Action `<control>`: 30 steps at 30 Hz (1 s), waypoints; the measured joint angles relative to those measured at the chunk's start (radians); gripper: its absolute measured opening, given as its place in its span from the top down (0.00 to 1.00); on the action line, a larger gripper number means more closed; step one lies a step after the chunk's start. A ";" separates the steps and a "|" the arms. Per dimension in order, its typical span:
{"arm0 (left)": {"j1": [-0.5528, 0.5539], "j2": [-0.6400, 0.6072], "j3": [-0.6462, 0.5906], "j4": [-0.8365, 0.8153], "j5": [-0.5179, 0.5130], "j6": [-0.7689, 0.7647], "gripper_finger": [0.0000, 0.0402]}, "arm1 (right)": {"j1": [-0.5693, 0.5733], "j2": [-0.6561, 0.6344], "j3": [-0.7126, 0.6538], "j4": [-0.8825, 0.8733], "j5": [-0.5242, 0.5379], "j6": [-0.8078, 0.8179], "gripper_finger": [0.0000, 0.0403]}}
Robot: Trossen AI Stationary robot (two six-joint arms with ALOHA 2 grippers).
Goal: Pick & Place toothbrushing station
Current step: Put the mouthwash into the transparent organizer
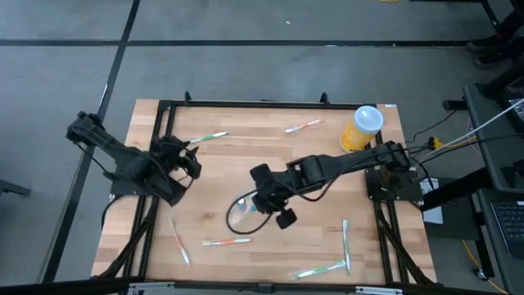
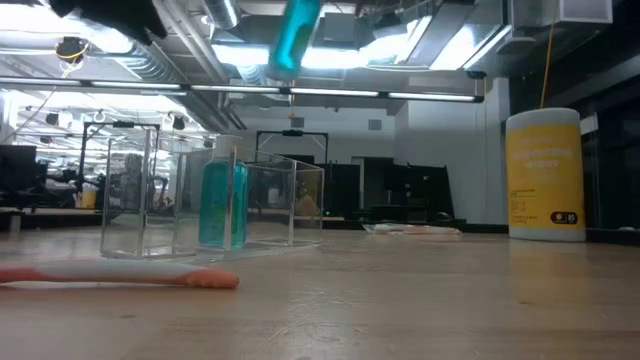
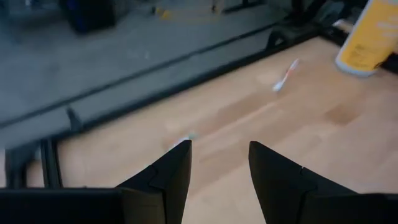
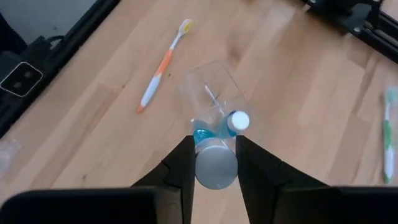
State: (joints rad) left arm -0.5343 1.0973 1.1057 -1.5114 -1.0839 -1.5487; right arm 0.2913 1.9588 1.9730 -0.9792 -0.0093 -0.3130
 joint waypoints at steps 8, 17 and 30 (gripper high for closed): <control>0.074 -0.122 -0.003 -0.012 -0.030 0.160 0.61 | -0.028 0.162 0.222 -0.139 -0.006 -0.045 0.76; 0.104 -0.152 -0.003 -0.016 -0.051 0.226 0.61 | -0.066 0.200 0.237 -0.184 -0.023 -0.018 0.76; 0.091 -0.207 -0.198 0.078 -0.030 0.106 0.61 | -0.074 0.227 0.234 -0.143 -0.018 0.041 0.76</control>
State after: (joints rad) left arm -0.4434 0.8899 0.9073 -1.4337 -1.1137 -1.4424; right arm 0.2173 2.1859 2.2070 -1.1221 -0.0275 -0.2720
